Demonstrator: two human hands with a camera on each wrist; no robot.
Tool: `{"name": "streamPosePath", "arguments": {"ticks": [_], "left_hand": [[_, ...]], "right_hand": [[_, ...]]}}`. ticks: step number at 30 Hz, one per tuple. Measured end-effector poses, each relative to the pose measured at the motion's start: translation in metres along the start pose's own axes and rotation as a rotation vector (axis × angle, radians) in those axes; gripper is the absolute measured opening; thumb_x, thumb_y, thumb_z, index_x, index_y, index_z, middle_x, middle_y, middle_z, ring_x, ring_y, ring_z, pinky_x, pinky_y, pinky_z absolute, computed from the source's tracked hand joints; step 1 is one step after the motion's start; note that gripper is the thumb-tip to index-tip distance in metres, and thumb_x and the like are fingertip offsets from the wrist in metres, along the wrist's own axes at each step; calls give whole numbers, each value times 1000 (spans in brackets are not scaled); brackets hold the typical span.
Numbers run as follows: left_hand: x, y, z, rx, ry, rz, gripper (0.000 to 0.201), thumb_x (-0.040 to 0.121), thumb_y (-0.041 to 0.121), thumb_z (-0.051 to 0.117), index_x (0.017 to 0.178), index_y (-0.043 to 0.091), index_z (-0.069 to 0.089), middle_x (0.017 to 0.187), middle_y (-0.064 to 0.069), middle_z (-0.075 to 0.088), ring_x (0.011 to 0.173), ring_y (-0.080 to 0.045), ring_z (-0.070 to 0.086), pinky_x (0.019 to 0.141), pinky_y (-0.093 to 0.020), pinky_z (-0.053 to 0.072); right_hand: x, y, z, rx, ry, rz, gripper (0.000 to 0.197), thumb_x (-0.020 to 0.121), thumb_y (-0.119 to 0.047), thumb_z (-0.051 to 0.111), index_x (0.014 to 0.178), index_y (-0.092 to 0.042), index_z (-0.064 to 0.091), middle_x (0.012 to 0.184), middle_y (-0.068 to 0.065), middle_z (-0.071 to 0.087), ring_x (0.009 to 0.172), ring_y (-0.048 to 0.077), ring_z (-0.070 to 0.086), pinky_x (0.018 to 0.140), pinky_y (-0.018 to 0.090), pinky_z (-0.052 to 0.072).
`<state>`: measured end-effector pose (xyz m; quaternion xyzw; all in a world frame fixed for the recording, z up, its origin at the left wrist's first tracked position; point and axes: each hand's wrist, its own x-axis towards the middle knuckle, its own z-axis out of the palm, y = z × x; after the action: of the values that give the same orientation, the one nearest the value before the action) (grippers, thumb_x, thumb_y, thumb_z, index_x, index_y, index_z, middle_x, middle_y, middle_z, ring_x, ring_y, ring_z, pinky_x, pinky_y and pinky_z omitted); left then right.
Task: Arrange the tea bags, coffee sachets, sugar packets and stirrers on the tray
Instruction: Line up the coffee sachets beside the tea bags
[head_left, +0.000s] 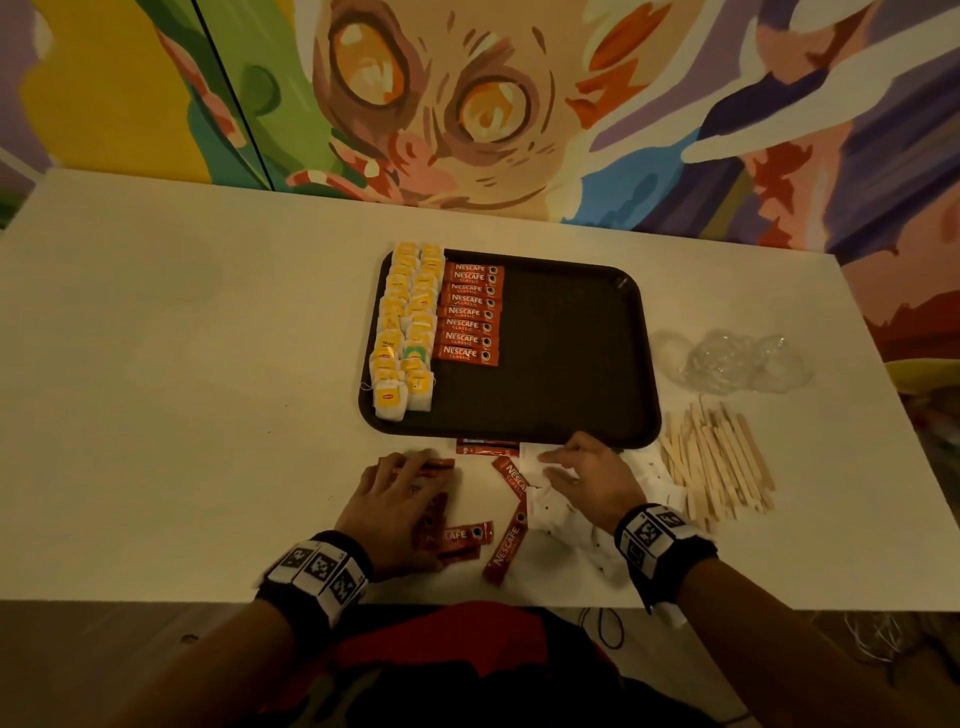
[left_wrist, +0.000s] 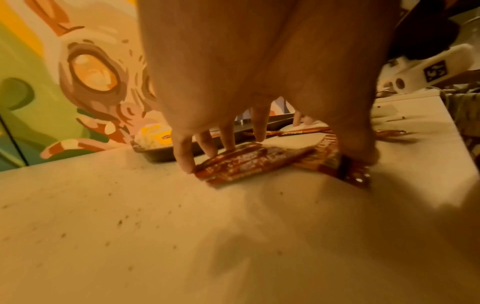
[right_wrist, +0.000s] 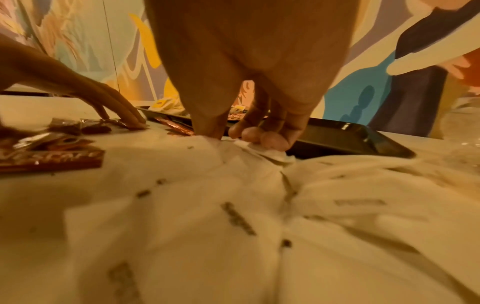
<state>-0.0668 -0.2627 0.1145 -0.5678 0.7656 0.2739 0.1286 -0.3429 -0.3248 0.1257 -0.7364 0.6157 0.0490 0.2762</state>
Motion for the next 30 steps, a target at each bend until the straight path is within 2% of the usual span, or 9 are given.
{"name": "streamPosePath", "arguments": {"ticks": [3,6,9,13,16,21,24,30], "left_hand": [[0,-1,-2,-39,41,-47,92,75,70,59,149,38,14,157,5,4,143,-28,6,117,-47,12],[0,-2,-4,-56,59,-62,83,81,63,58,149,37,18,155,5,12,141,-26,12,117,-45,16],[0,-3,-6,-77,75,-72,77,84,58,58,148,36,22,152,4,20,138,-25,21,115,-43,21],[0,-3,-12,-96,78,-81,65,90,50,56,145,33,27,148,1,28,132,-23,30,112,-39,27],[3,-2,-15,-121,53,-105,58,93,42,55,144,28,31,145,-2,32,128,-23,34,110,-38,32],[9,0,-13,-184,45,-145,52,95,28,54,142,22,32,142,-6,34,126,-25,36,107,-38,35],[11,0,-10,-194,45,-174,55,94,27,55,143,19,30,142,-7,32,126,-25,35,107,-39,35],[17,4,-2,-160,67,-196,44,100,33,40,139,14,31,137,-7,35,118,-24,37,101,-39,37]], "right_hand": [[-1,9,-2,4,20,-5,30,99,-32,53,125,-27,65,111,-7,47,98,9,50,88,28,49],[-3,4,-2,10,34,-18,28,98,-32,54,123,-23,66,116,-3,51,102,13,54,90,29,49],[-6,-14,2,-36,58,-45,31,97,-41,53,118,-22,67,116,-3,55,104,15,56,88,29,49],[-4,-36,14,-138,-23,-34,45,93,-55,51,123,-23,61,123,-2,55,116,17,51,100,35,43],[0,-46,20,-153,-22,-28,39,94,-48,55,122,-22,58,122,-1,55,114,19,52,97,36,45],[5,-58,22,-66,-8,-26,26,92,-39,60,110,-20,62,113,-1,56,106,17,55,89,31,46],[8,-62,24,-52,-12,-38,26,88,-40,62,105,-20,63,109,-3,56,103,16,55,88,31,48],[14,-71,25,68,15,-77,18,93,-31,58,100,-17,67,102,-2,55,94,16,55,81,31,50]]}}
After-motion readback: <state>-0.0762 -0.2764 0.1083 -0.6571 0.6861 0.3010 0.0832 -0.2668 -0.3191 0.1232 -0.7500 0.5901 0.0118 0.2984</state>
